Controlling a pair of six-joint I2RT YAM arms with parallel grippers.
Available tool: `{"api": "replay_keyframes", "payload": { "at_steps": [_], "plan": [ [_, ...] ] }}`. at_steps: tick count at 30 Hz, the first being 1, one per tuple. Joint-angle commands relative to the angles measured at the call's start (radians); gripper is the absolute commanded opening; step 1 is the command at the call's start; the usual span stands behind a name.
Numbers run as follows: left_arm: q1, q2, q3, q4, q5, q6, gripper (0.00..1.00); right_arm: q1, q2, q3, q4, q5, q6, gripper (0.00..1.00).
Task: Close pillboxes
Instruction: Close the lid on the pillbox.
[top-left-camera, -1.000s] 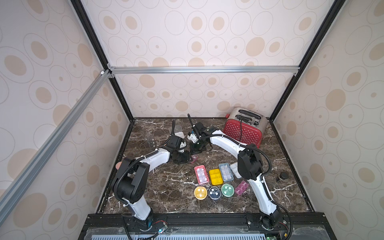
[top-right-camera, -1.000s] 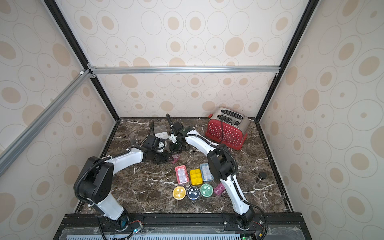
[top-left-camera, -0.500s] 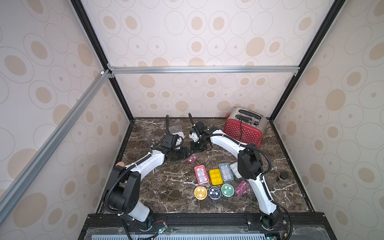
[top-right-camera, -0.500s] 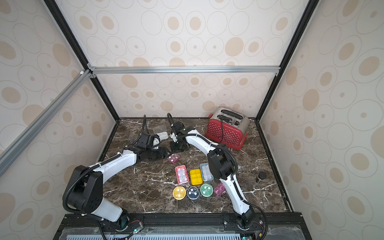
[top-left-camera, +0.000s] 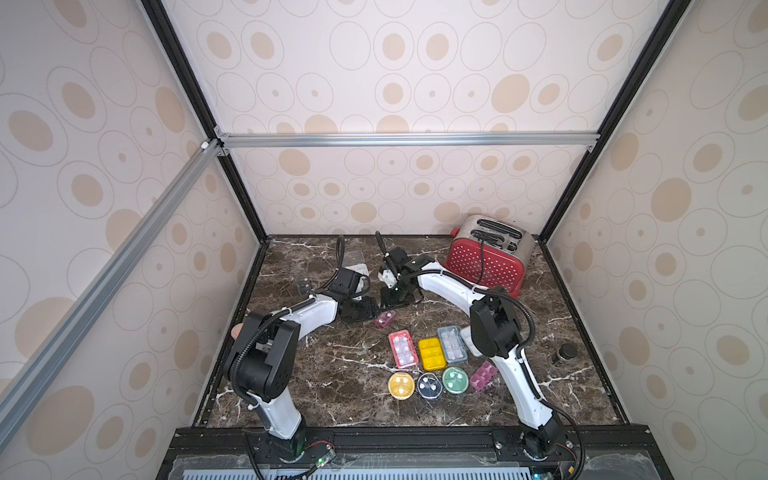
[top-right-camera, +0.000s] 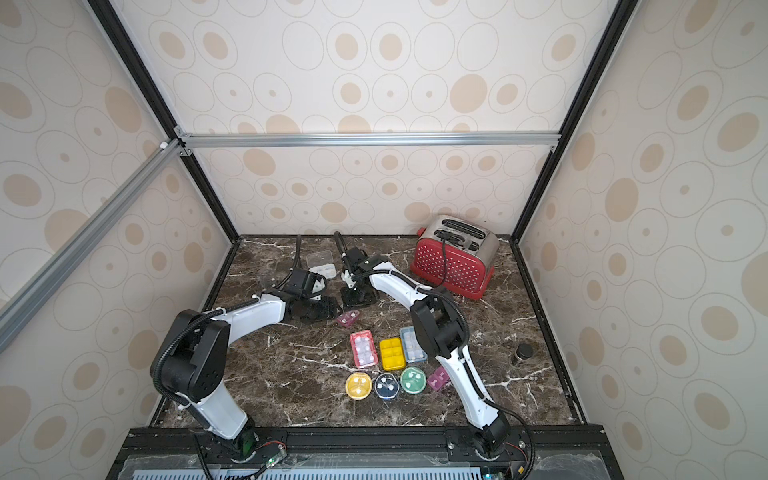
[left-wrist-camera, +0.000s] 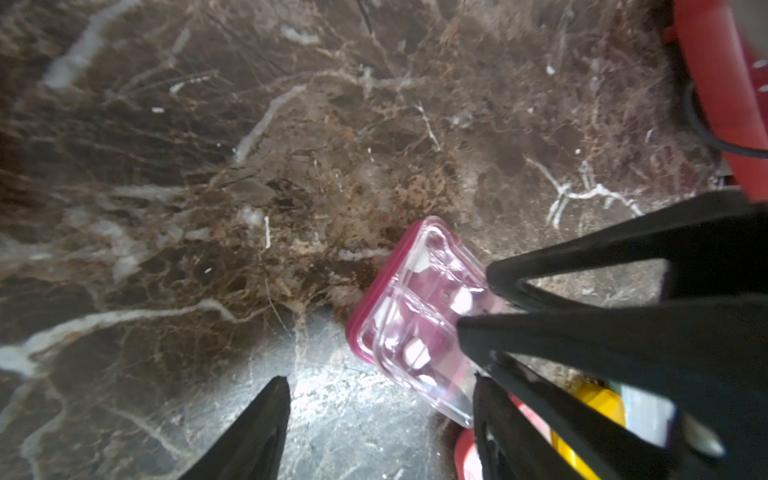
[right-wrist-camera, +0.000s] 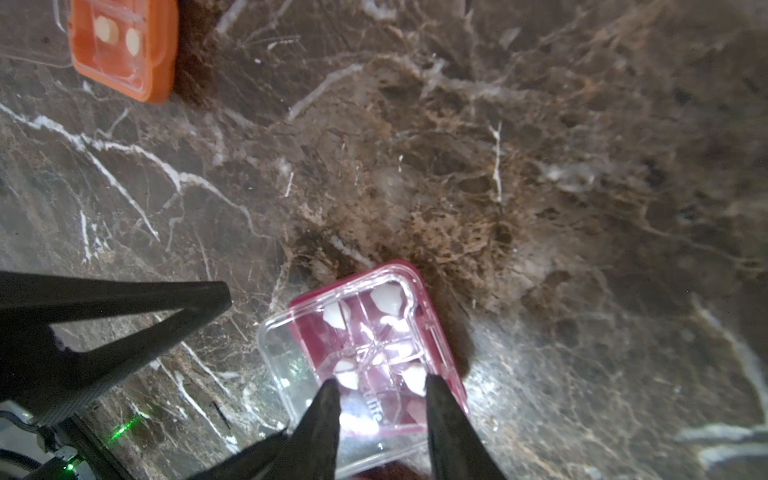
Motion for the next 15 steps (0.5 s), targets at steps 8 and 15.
{"api": "replay_keyframes", "payload": {
  "at_steps": [8, 15],
  "plan": [
    [0.004, 0.06, 0.05, -0.006, -0.012, 0.012, 0.55, -0.002, 0.035, 0.017, -0.036, 0.025, -0.033, 0.47],
    [0.004, 0.085, 0.044, -0.01, -0.013, 0.007, 0.52, -0.001, 0.051, 0.02, -0.049, 0.015, -0.033, 0.56]
  ]
}}
